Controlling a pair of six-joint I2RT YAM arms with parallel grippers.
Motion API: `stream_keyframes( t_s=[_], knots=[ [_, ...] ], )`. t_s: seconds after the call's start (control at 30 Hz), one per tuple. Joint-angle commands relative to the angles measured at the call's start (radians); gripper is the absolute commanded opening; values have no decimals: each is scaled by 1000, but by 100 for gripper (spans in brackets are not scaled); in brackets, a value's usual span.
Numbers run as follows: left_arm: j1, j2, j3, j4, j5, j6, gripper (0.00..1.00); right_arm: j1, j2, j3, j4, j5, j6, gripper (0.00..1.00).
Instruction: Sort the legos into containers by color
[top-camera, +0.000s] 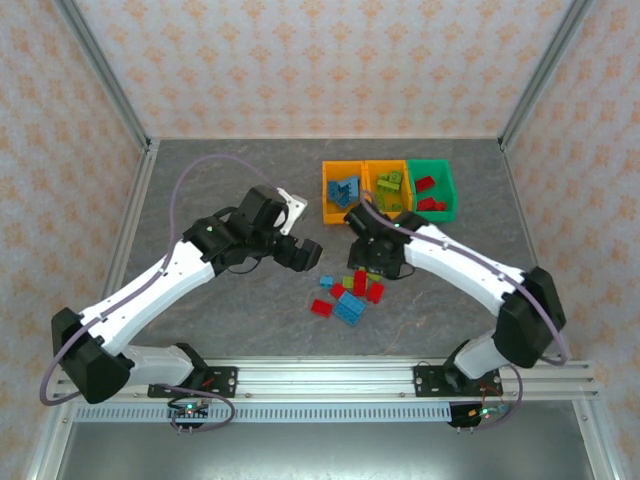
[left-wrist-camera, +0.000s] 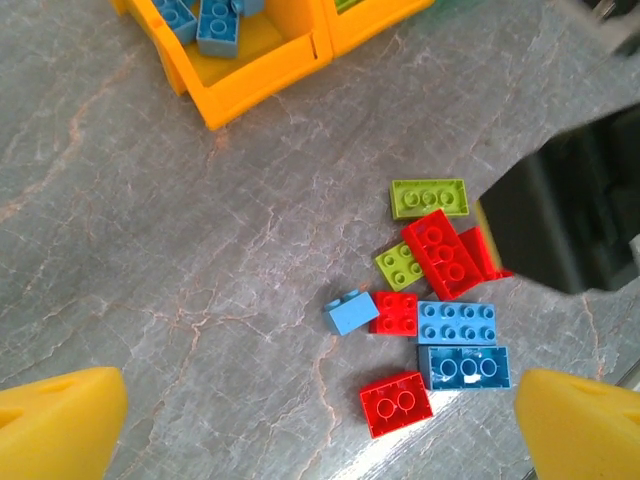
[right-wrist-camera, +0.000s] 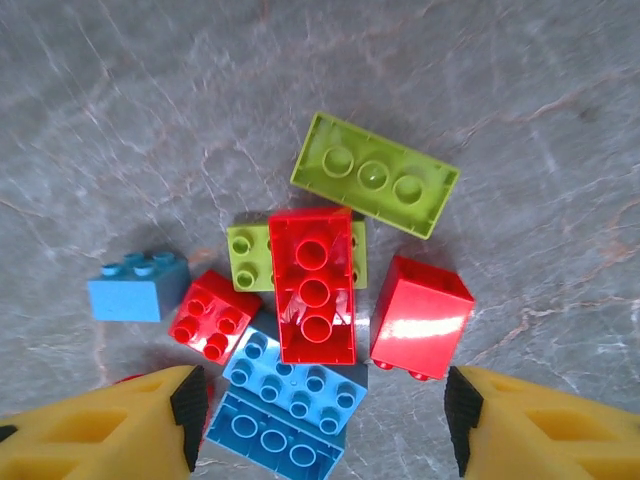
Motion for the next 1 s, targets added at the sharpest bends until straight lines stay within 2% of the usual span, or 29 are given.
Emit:
stream_keyframes(
  t_s=[0.0, 0.5, 0.8, 0.87, 0.97],
  knots=[
    [-9, 4, 48, -3, 18, 26, 100, 12, 47, 15, -3, 32, -20, 63],
    [-9, -39, 11, -3, -11, 18, 100, 13, 264, 68, 75, 10, -62, 57],
    [-9, -61, -15, 3, -22, 17, 100, 15, 277, 71, 63, 26, -40, 41],
    [-9, -61, -14, 3, -21, 18, 100, 15, 261, 74, 56, 36, -34, 35],
    [-9, -61, -11, 0, -22, 22, 100, 14, 195, 74, 45, 79, -17, 31]
  ],
)
